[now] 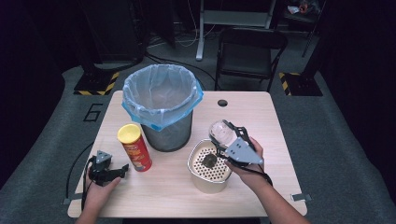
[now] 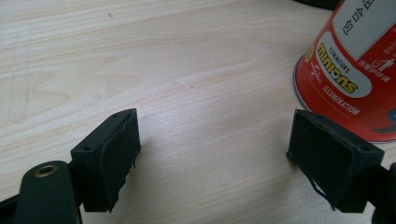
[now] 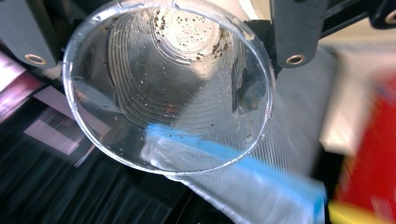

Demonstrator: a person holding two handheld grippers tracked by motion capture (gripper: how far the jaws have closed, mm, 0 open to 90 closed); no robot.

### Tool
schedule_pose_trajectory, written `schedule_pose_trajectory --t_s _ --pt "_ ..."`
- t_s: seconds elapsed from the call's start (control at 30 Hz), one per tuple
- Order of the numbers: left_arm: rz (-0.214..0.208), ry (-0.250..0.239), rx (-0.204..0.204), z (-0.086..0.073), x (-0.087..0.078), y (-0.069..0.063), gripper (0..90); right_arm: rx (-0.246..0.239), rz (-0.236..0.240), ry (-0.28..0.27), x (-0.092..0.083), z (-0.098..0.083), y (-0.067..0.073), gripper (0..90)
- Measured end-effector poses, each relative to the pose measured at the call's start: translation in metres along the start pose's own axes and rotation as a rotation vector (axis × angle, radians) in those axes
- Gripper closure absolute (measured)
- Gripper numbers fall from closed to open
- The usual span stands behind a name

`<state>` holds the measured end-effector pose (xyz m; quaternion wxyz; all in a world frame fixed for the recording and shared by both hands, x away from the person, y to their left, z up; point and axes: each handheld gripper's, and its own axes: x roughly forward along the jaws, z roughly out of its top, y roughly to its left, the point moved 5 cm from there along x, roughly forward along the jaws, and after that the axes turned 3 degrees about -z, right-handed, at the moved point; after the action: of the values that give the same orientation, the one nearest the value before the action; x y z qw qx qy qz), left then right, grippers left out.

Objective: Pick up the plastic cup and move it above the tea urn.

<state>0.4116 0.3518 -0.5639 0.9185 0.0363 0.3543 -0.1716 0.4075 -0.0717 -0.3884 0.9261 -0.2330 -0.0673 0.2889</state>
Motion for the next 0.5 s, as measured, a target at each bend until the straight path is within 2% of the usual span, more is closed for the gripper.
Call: schedule_pose_trajectory --t_s 0.03,0.07,0.1,0.13,0.17,0.2,0.23,0.27,0.3,0.37,0.4,0.43,0.5 --pt "-0.001 0.002 0.0 0.0 0.0 0.0 16.4 0.166 0.048 0.013 0.0 -0.001 -0.006 36.5" --pt "-0.001 0.002 0.0 0.0 0.0 0.0 16.4 0.166 0.048 0.013 0.0 -0.001 -0.006 36.5" --pt "0.0 0.0 0.0 0.0 0.0 0.0 16.4 0.302 0.1 0.019 0.0 -0.003 -0.01 36.6" --pt "0.0 0.0 0.0 0.0 0.0 0.0 16.4 0.302 0.1 0.019 0.0 -0.003 -0.01 36.6" --pt "0.0 0.001 0.001 0.0 0.0 0.0 16.3 0.448 0.144 0.022 0.0 -0.005 -0.015 36.6" --pt "0.0 0.001 0.001 0.0 0.0 0.0 16.3 0.448 0.144 0.022 0.0 -0.005 -0.015 36.6" --pt "0.0 0.0 0.0 0.0 0.0 0.0 16.3 0.574 0.192 0.016 0.001 -0.007 -0.021 36.6" --pt "0.0 0.0 0.0 0.0 0.0 0.0 16.3 0.574 0.192 0.016 0.001 -0.007 -0.021 36.6" --pt "0.002 0.0 0.004 0.0 0.0 0.0 16.3 0.636 0.213 0.012 0.001 -0.009 -0.024 36.6" --pt "-0.001 0.002 0.0 0.0 0.0 0.0 16.3 0.656 0.22 0.011 0.001 -0.009 -0.024 36.6" --pt "-0.001 0.001 0.0 0.0 0.0 0.0 16.3 0.657 0.215 0.016 0.0 -0.009 -0.025 36.7" --pt "-0.002 0.002 0.001 0.0 0.0 0.0 16.3 0.636 0.213 0.009 0.0 -0.008 -0.026 36.7" --pt "-0.001 0.0 0.001 0.0 0.0 0.0 16.3 0.636 0.214 0.009 0.0 -0.008 -0.025 36.7"
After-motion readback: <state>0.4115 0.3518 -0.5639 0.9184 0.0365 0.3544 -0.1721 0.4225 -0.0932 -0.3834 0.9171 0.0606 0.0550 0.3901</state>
